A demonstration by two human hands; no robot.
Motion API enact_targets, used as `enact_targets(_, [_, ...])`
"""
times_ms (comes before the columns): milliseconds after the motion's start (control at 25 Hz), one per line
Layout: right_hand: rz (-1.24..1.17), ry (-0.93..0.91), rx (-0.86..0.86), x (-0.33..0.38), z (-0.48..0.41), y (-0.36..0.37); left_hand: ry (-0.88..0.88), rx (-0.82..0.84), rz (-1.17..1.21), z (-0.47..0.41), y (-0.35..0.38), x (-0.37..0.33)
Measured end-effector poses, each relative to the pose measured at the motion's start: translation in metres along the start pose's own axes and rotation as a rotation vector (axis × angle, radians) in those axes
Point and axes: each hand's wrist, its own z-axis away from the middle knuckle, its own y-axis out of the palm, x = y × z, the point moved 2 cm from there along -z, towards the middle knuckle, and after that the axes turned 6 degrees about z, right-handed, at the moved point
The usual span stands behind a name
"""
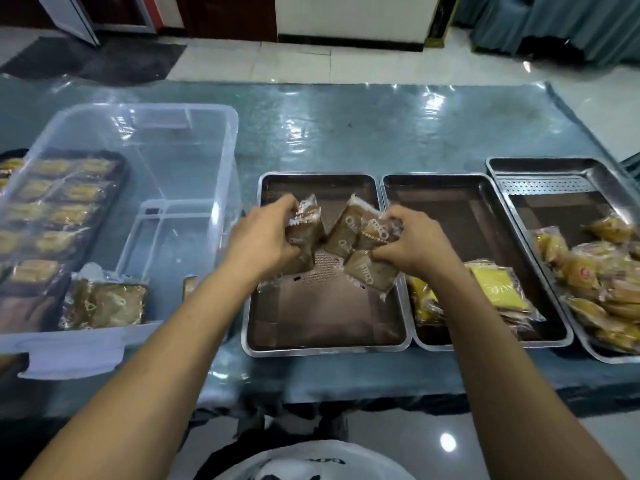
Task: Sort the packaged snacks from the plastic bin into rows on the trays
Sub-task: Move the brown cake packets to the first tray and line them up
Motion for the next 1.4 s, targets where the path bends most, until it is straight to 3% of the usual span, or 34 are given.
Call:
enact_targets(240, [0.209,-0.056,0.289,-0.033,-0.005,0.055,-0.087,0.277,-0.103,0.018,0.081,0.047])
enact_targets(520, [0.477,-0.143,0.483,-0.045,-0.031,0.091,-0.205,0.482,-0.049,0.012,0.125,0.081])
enact_targets(720, [0.657,-0.231,0.375,-0.049,-0.048,0.104,-0.23,0.418,-0.37,0.002,0.135,0.085])
enact_targets(840, [0.692,-0.21,0.343,-0.055,-0.048,0.115,-0.225,0.362,-0.418,0.003,0.139,0.083])
enact_targets(1120, [0.476,-0.171,0.275,-0.043,-0.053,0.11,-0.132,0.302,-0.301,0.002,0.128,0.076])
enact_targets(1400, [0.117,-0.281,0.056,0.033,-0.07,0.082,0.113,0.067,-0.083,0.012,0.056,0.034])
